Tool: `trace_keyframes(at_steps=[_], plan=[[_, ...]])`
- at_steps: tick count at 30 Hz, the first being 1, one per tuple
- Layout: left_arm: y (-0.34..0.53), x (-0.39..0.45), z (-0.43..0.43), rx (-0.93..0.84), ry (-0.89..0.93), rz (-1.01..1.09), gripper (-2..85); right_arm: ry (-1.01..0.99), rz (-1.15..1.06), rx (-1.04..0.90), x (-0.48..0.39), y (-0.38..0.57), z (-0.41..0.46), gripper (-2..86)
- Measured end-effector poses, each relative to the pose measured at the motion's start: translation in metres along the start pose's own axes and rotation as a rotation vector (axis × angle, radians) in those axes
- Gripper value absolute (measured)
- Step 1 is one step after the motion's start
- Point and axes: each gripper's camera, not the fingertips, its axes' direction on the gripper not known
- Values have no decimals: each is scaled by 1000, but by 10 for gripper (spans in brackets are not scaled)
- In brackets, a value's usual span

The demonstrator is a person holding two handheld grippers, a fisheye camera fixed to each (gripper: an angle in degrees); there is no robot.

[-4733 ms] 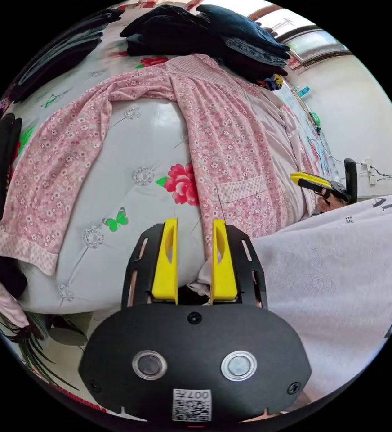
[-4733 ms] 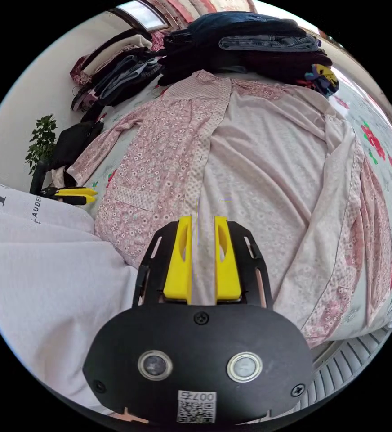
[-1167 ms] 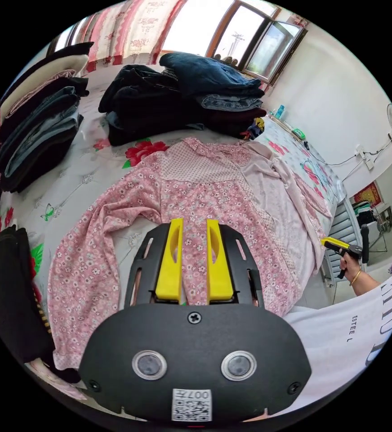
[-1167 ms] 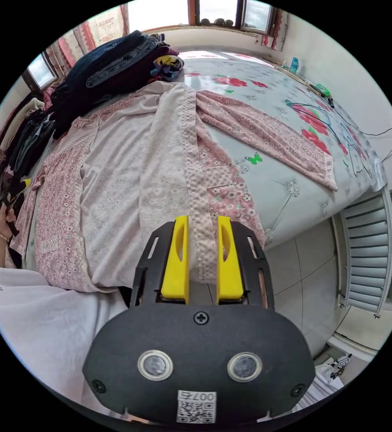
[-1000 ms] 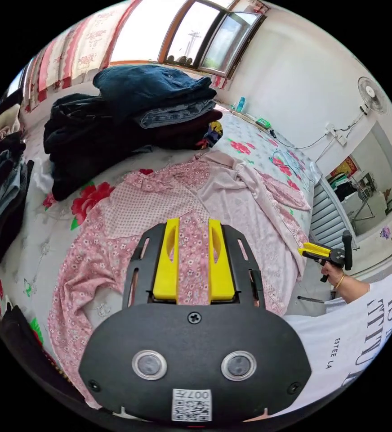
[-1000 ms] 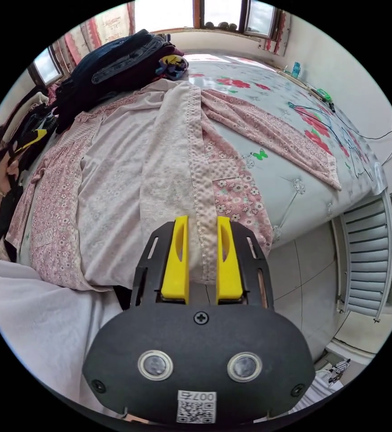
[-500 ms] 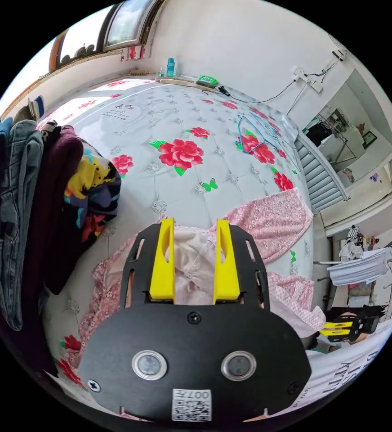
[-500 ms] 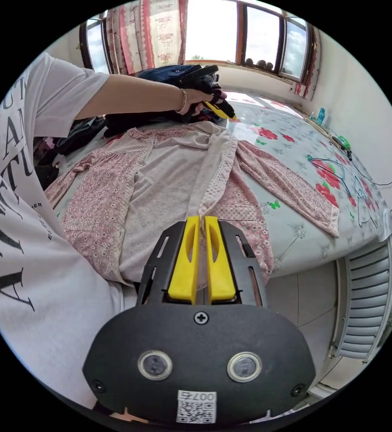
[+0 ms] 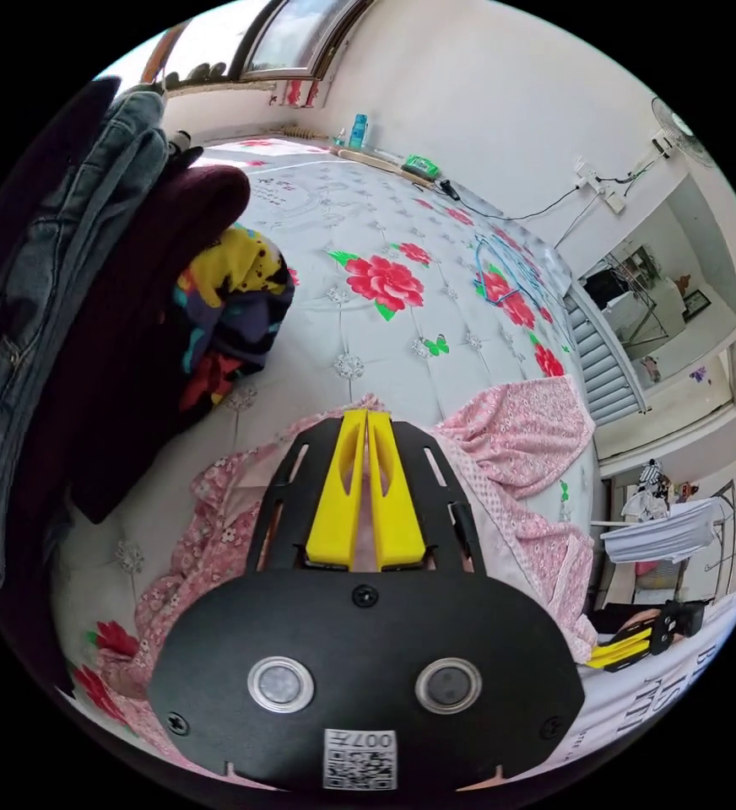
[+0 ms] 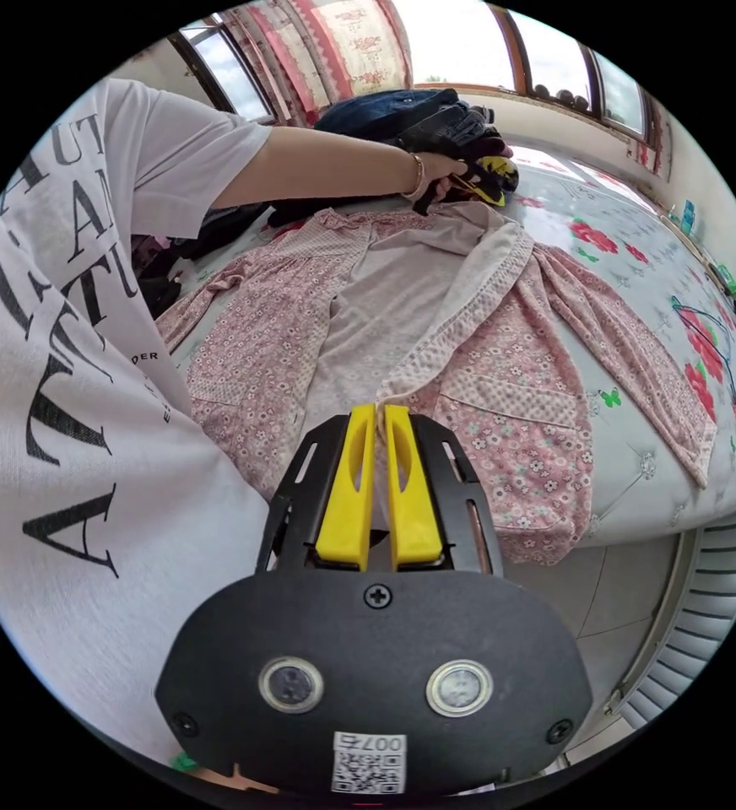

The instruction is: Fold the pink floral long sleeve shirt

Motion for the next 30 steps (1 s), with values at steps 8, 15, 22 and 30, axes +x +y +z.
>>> trace_keyframes(at_steps=[8,15,22,30], plan=[[-22,10,22,-154,-16,74,134,-9,1,-15,7,-5,5,-1],[-26,40,67,-261,-198,263,42,-10,49,-22,15,-7,7,-2],[15,-45,-70,165,186,74,22,-14,17,-15,12,-14,-6,-1],[120,-151,-174,337,284,-94,32,-142,-202,-67,-22,-36,3,-1]])
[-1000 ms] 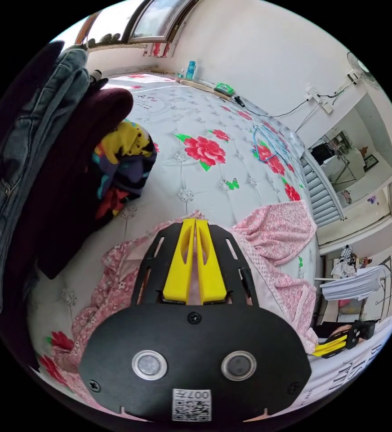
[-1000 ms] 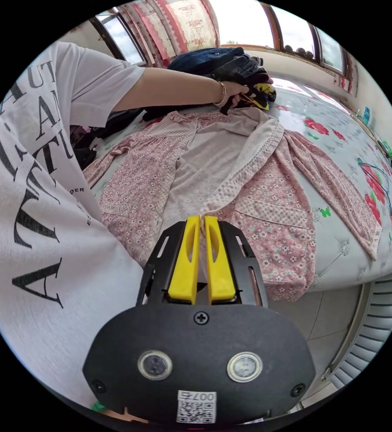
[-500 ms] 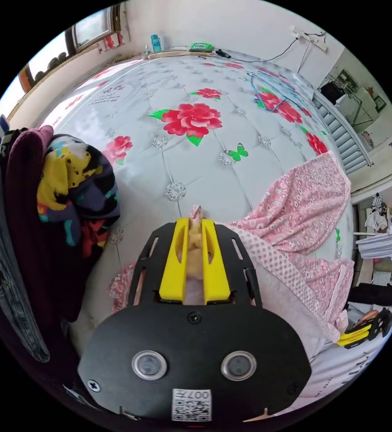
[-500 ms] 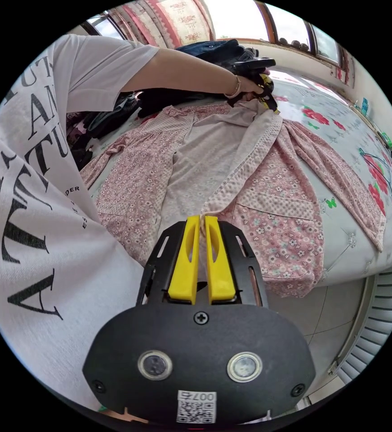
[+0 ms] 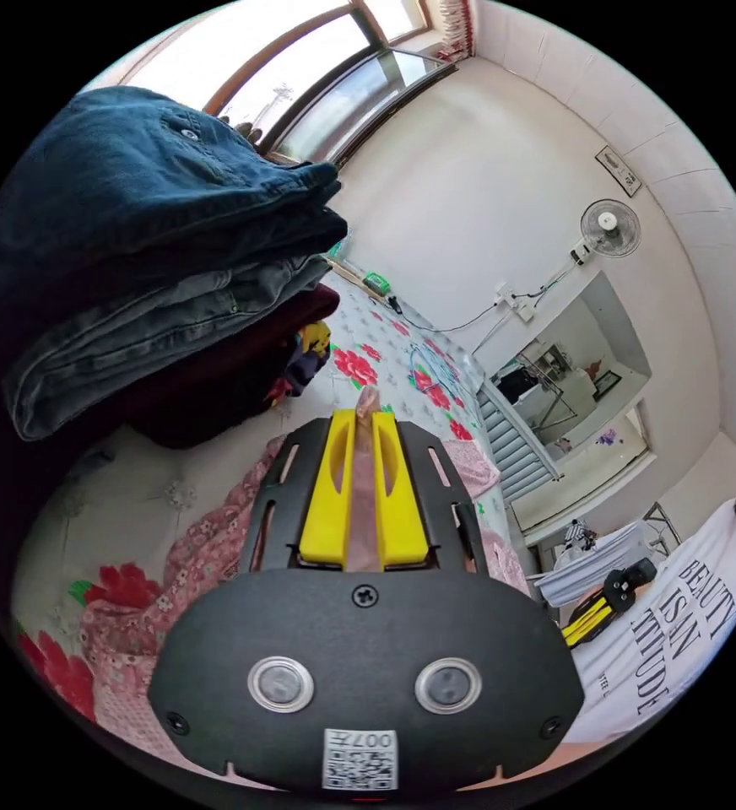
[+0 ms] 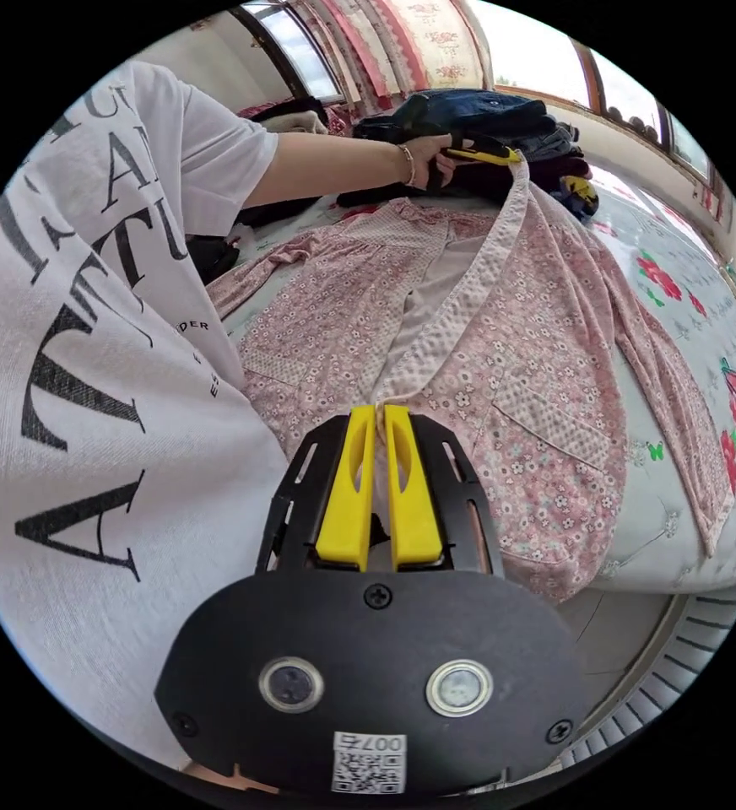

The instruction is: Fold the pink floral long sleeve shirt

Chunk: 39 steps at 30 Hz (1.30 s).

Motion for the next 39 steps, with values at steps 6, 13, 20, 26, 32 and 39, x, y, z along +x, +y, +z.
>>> trace_keyframes(at_steps=[6,13,20,26,32,39], plan=[[51,-49,-54,-3,-165,-257,55,-44,-95,-125,-11,-24,59,0],[83,20,-74,-107,-133,-182,76,-80,-70,-141,-21,-39,67,16],[170,144,-47,-301,-82,-88,98,40,99,-83,-12,-29,50,34],[231,225,-31,-389,-4,-98,106,294,427,15,32,18,6,40],[234,267,1,-445,10,-98,120,455,579,-56,89,37,-5,48],[204,286,62,-587,-185,-108,45,335,516,-151,129,41,25,14]])
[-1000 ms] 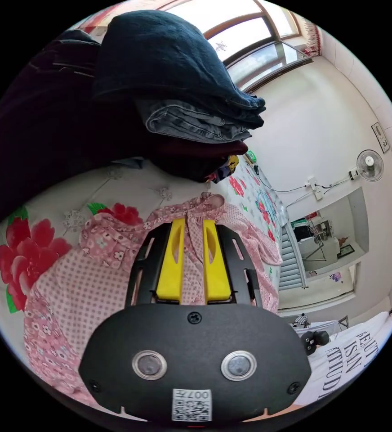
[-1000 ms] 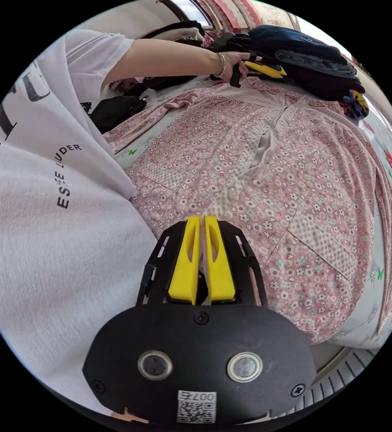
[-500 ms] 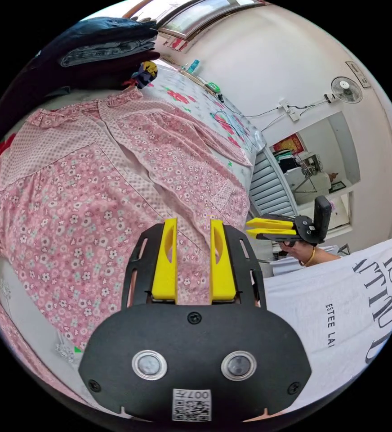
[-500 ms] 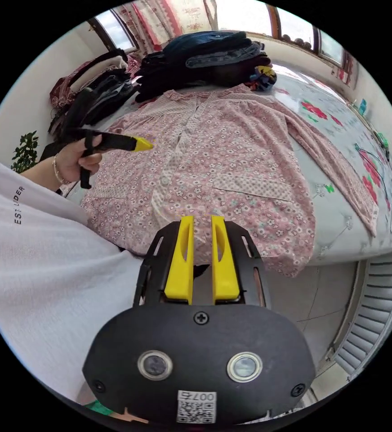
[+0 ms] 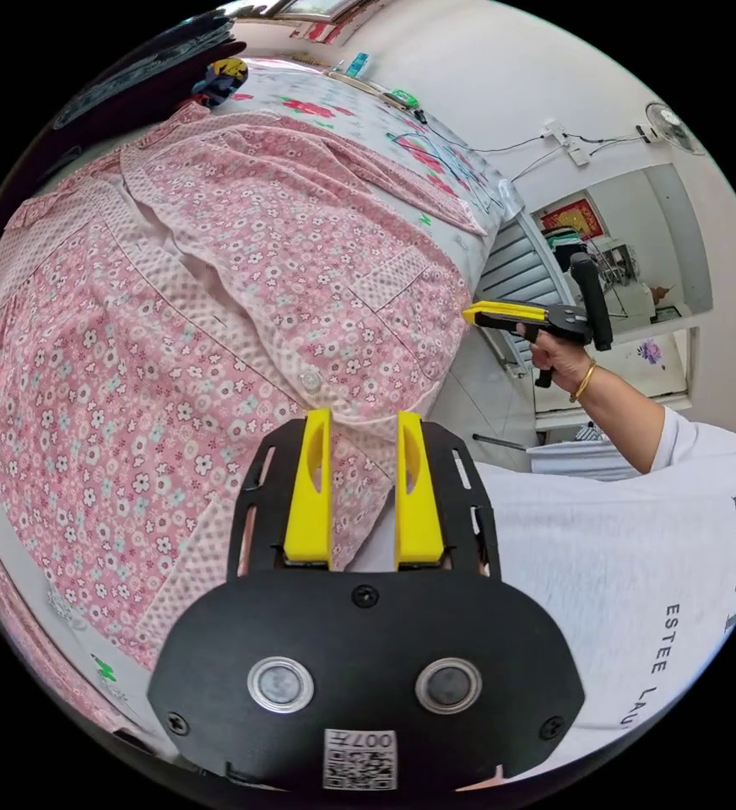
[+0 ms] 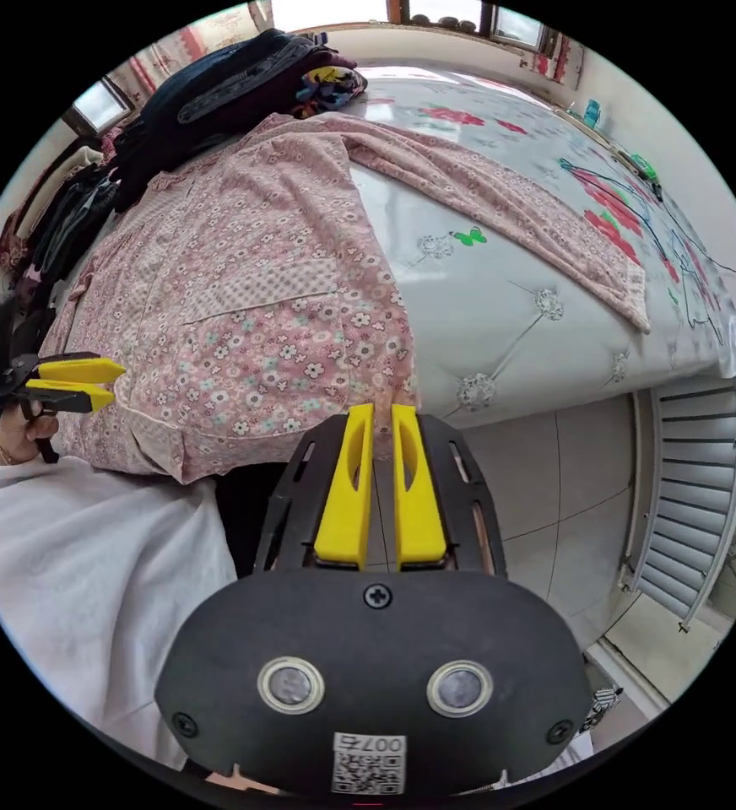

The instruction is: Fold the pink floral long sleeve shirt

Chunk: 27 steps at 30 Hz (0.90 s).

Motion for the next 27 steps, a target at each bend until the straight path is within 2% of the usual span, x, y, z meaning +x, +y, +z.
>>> trace_keyframes(at_steps=[3,5,7,8,12,15,20,22,24,27], plan=[[-13,4,-1,-20,-5,-41,-2,34,-8,-176,13,9,20,4],[-17,4,-7,-21,21,-68,-7,62,-58,-101,18,10,3,4],[-16,7,-18,8,22,-94,-9,43,-134,98,19,-18,-36,7],[-16,8,-20,15,23,-105,-9,31,-170,138,16,-32,-44,9],[-17,16,-34,88,68,-203,-10,-77,-476,306,-28,-154,-70,20],[-21,29,-42,122,79,-259,-10,-149,-664,352,-78,-244,-65,24],[-30,55,-56,194,86,-345,-10,-123,-837,251,-159,-363,-7,29],[-34,68,-62,215,75,-380,-10,-49,-881,160,-184,-397,33,30],[-38,78,-66,216,59,-387,-10,0,-917,89,-194,-408,59,27],[-43,92,-72,218,44,-382,-10,-24,-971,144,-192,-404,58,17]])
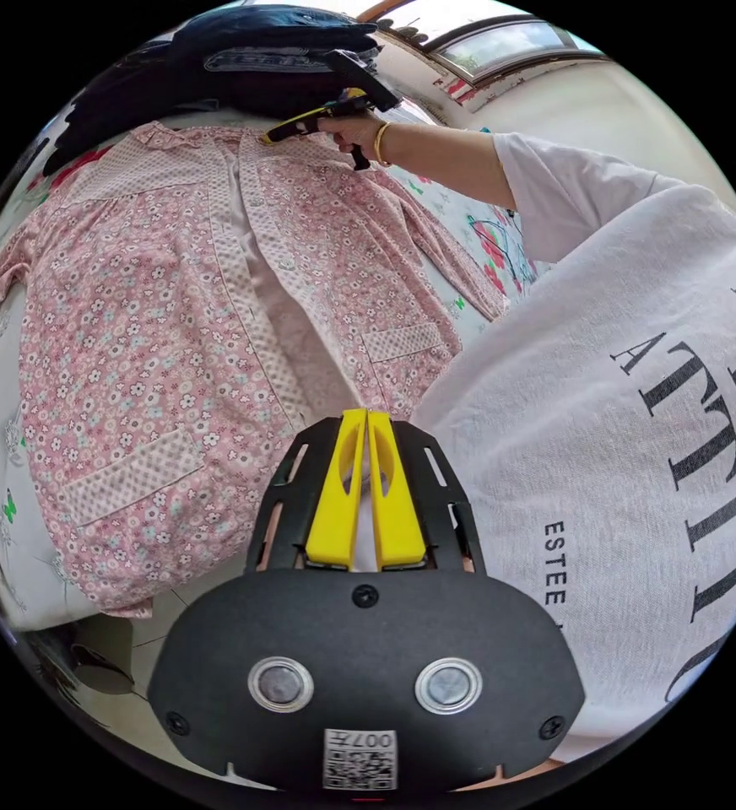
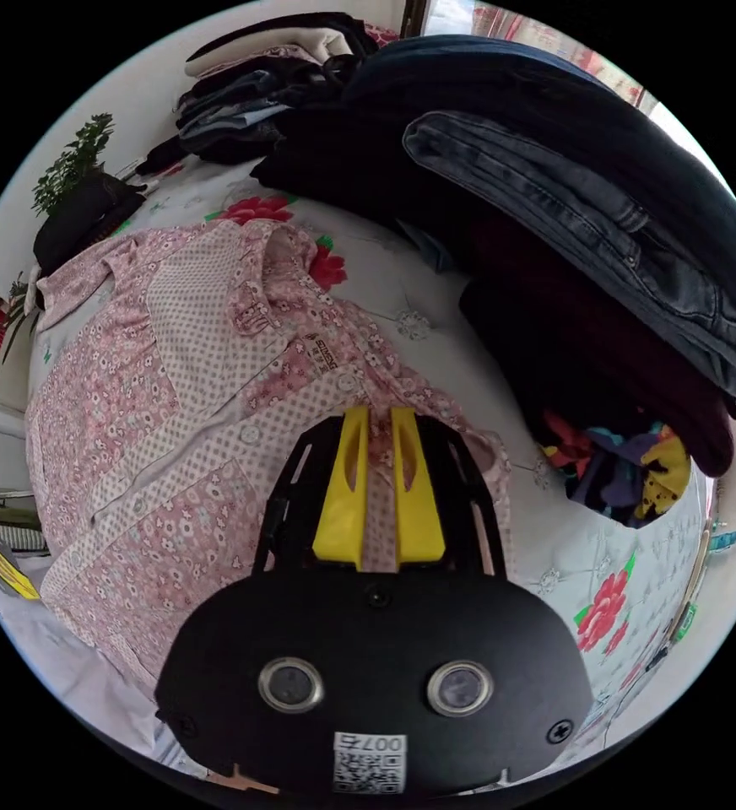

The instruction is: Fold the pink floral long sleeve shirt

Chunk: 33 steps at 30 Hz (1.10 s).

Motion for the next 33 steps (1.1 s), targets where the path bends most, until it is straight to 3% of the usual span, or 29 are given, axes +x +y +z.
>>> trace_keyframes(at_steps=[9,14,17,18,21,24,26,30,33], plan=[[23,23,-44,66,14,-17,-9,14,-59,266,-11,14,-78,5],[53,6,-46,-26,-97,-123,-6,-66,0,193,-17,-18,-42,13],[55,0,-41,-8,-51,-169,5,-7,76,24,-16,-25,0,26],[49,6,-42,19,15,-138,45,21,99,-9,-14,-22,4,29],[28,24,-32,0,105,-81,113,47,144,98,-5,5,-29,35],[13,41,-12,-72,76,-39,127,-3,202,150,4,41,-64,39],[7,48,-4,-102,79,-33,115,-67,228,170,0,67,-82,41],[8,48,-4,-98,64,-85,10,-139,248,246,-43,145,-118,42],[13,49,-16,-83,128,-62,17,-199,248,218,-84,196,-129,48]])
